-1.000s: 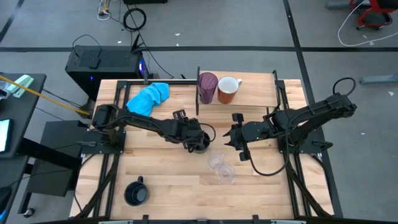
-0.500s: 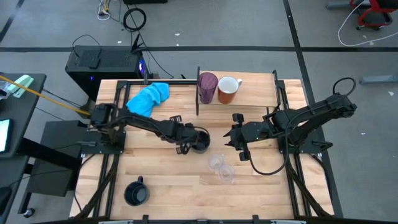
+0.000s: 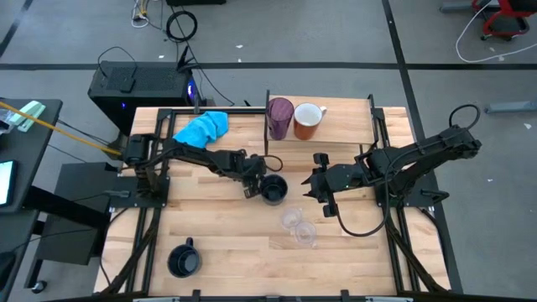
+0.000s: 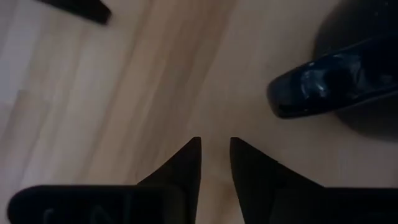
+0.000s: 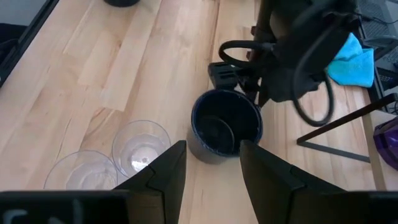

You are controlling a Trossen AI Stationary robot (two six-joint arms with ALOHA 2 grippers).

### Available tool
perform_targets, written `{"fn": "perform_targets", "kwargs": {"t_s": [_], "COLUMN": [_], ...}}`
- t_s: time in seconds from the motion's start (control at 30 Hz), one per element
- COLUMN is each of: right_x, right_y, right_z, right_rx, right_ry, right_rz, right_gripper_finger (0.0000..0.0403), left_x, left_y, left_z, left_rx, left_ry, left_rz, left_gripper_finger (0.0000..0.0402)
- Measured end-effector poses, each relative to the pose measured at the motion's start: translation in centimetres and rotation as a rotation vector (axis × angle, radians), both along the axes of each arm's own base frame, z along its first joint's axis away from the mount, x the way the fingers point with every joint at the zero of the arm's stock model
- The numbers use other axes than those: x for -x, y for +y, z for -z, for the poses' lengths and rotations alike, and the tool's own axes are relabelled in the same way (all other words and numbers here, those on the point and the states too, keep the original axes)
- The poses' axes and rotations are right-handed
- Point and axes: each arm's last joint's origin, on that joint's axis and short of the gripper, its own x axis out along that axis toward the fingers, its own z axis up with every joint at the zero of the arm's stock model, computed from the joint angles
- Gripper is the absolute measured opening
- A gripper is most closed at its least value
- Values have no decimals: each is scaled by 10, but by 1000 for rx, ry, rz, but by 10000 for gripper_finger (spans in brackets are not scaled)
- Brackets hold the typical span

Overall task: Stack small to large cups/mugs on shelf
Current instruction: Put the right black mug on the shelf

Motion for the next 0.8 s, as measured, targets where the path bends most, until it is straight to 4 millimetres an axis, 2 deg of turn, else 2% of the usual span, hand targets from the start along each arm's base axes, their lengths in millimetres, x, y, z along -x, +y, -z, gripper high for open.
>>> {"fn": "perform_targets", "kwargs": {"t_s": [0.33, 0.47, 0.6, 0.8], "right_x": [0, 0, 0, 0], "right_y": [0, 0, 0, 0], "right_z": [0, 0, -1, -1], "right_rx": [0, -5, -7, -13], "right_ry": [-1, -1, -7, -10], "right_rz": [0, 4, 4, 10], "right_gripper_finger": [158, 158, 158, 158], "left_x": [-8, -5, -4, -2], "left_y": [1, -1, -2, 5], "left_z": [-4, -7, -19, -26], "left_rx": [-40, 11, 68, 101], "left_ry": [-93, -82, -119, -140], "left_rz": [-25, 8, 62, 100], "left_gripper_finger": [69, 68, 65, 53]}}
